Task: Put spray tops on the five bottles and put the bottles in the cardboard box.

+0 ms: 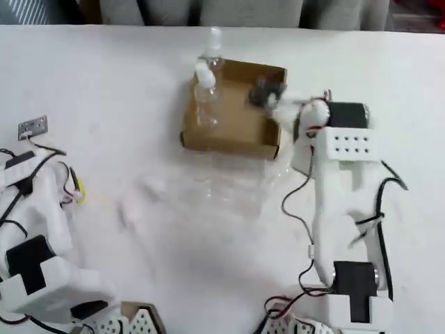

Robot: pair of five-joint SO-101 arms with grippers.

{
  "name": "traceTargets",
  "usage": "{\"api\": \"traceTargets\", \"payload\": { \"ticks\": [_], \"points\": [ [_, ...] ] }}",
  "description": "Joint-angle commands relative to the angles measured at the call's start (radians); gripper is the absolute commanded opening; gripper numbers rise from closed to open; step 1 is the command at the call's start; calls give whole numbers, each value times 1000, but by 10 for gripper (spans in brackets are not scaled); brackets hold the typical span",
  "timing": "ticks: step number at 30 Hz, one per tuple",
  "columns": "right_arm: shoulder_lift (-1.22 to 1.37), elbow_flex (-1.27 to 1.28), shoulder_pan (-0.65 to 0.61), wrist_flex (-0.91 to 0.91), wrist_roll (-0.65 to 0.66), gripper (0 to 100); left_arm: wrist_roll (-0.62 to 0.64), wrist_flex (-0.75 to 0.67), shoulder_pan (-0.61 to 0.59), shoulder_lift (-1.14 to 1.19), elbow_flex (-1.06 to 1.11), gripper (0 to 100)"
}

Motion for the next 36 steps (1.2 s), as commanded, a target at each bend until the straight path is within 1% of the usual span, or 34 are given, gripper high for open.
{"api": "traceTargets", "payload": {
  "ticks": [1,3,4,7,9,11,14,17,21,28,36],
  "points": [
    [-7,64,51,-99,301,183,2,9,-4,2,-44,35],
    [8,84,58,-140,315,185,2,9,-4,2,-44,35],
    [21,94,62,-151,345,190,2,9,-4,2,-44,35],
    [68,95,65,-156,454,250,2,9,-4,2,-44,35],
    [108,91,65,-160,486,285,0,9,-4,2,-44,35],
    [143,84,62,-194,519,290,0,9,-4,2,-44,35],
    [199,69,59,-286,526,290,0,8,-2,2,-44,35],
    [255,23,47,-332,526,289,-2,8,16,2,-44,35],
    [343,-66,38,-335,529,272,-31,5,18,2,-44,34],
    [519,-226,36,-335,531,262,-34,5,18,2,-44,33],
    [634,-296,31,-335,531,262,-35,3,28,2,-46,32]
  ]
}}
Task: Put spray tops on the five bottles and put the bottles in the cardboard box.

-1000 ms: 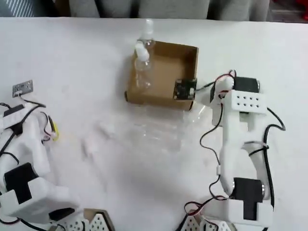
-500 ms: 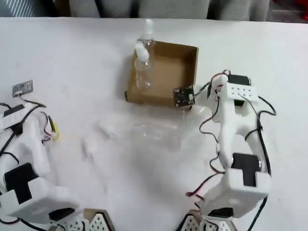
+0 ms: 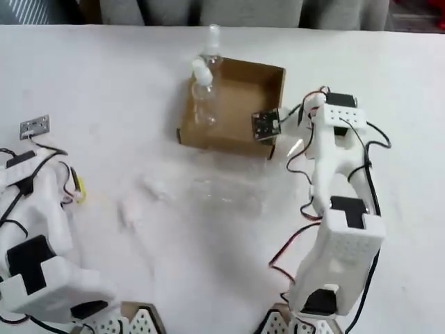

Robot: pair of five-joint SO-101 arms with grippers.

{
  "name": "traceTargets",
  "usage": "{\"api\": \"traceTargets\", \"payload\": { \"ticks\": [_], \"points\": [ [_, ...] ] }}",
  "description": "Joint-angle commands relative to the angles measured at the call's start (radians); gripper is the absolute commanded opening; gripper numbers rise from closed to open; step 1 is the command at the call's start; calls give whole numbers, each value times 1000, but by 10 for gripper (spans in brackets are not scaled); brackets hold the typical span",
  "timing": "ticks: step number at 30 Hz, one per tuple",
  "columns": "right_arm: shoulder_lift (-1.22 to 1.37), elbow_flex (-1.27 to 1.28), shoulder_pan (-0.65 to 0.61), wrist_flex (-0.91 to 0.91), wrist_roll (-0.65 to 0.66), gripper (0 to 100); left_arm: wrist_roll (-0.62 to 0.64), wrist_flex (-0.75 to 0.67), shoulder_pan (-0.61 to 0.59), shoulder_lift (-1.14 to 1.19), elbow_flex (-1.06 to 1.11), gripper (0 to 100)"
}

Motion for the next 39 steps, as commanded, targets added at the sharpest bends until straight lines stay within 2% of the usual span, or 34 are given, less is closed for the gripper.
{"api": "traceTargets", "payload": {
  "ticks": [1,10,15,18,26,34,39],
  "points": [
    [30,-21,-27,-12,6,262,-14,3,19,2,-46,32],
    [-58,-17,18,108,15,263,-14,2,19,2,-51,33],
    [-157,-15,68,280,130,262,-14,-9,19,2,-51,32],
    [-226,-15,85,332,152,262,-14,-9,19,2,-51,32],
    [-314,-14,39,415,150,264,-14,-9,19,2,-51,32],
    [-285,-14,-50,410,147,264,-14,-11,19,2,-49,32],
    [-216,-14,-73,325,147,263,-14,-11,19,2,-49,32]
  ]
}}
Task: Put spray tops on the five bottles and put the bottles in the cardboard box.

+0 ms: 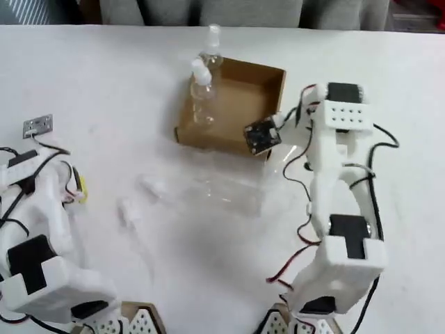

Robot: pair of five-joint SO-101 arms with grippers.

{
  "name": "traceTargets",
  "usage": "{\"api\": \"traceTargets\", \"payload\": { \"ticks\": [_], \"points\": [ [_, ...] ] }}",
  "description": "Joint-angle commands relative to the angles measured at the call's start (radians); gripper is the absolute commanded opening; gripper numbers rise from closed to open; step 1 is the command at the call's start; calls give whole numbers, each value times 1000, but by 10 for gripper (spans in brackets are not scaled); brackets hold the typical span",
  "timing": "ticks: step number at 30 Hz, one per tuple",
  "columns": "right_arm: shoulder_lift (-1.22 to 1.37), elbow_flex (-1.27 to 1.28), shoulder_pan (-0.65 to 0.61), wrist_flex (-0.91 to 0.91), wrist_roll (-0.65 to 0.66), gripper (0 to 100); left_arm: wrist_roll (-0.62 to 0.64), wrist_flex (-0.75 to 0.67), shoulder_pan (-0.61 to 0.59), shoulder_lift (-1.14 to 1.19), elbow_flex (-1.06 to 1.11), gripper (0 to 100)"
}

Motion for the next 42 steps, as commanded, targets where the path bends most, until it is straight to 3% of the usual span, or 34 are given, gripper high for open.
{"api": "traceTargets", "payload": {
  "ticks": [1,10,21,27,33,42],
  "points": [
    [30,-8,-10,-61,8,263,-8,-11,12,2,-49,32],
    [168,-9,-12,-182,8,262,-8,-11,12,2,-51,31],
    [232,-11,19,-185,8,262,-40,-11,12,2,-52,31],
    [232,-9,128,-180,8,247,-40,-11,12,2,-52,31],
    [229,20,257,-180,8,100,-41,-11,12,2,-52,31],
    [71,114,519,-180,5,109,-41,-11,12,2,-52,31]
  ]
}}
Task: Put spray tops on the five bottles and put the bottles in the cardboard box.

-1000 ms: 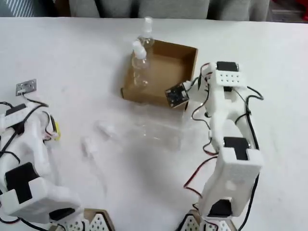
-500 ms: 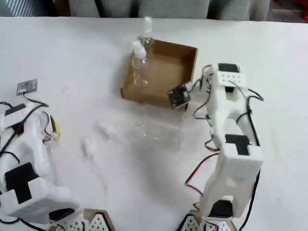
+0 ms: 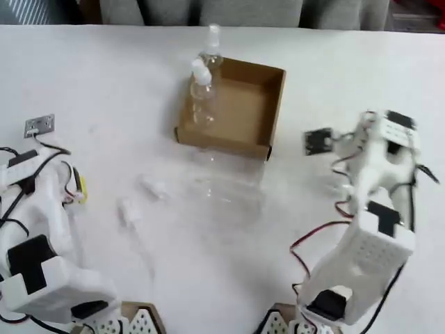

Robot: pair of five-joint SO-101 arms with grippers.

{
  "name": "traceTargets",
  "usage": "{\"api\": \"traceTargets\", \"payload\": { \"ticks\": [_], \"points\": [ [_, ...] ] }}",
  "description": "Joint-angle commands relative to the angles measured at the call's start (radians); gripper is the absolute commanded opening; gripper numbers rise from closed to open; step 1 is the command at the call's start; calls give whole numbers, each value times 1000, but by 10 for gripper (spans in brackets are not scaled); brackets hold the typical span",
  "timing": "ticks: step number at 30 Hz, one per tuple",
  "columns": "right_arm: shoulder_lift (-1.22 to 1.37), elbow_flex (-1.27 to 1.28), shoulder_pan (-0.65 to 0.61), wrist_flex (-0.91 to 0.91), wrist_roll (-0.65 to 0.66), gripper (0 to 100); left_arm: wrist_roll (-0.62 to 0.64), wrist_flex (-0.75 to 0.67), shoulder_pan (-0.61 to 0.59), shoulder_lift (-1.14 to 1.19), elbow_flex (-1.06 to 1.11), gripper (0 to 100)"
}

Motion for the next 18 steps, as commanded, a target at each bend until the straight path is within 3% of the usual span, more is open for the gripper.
{"api": "traceTargets", "payload": {
  "ticks": [1,5,8,18],
  "points": [
    [-128,40,122,1,5,109,-12,-11,12,1,-52,31],
    [-220,127,254,-4,0,109,-14,-11,12,1,-52,31],
    [-280,189,328,-19,-95,109,-14,-11,12,1,-52,31],
    [-403,341,460,-260,-809,109,-14,-8,8,1,-48,31]
  ]
}}
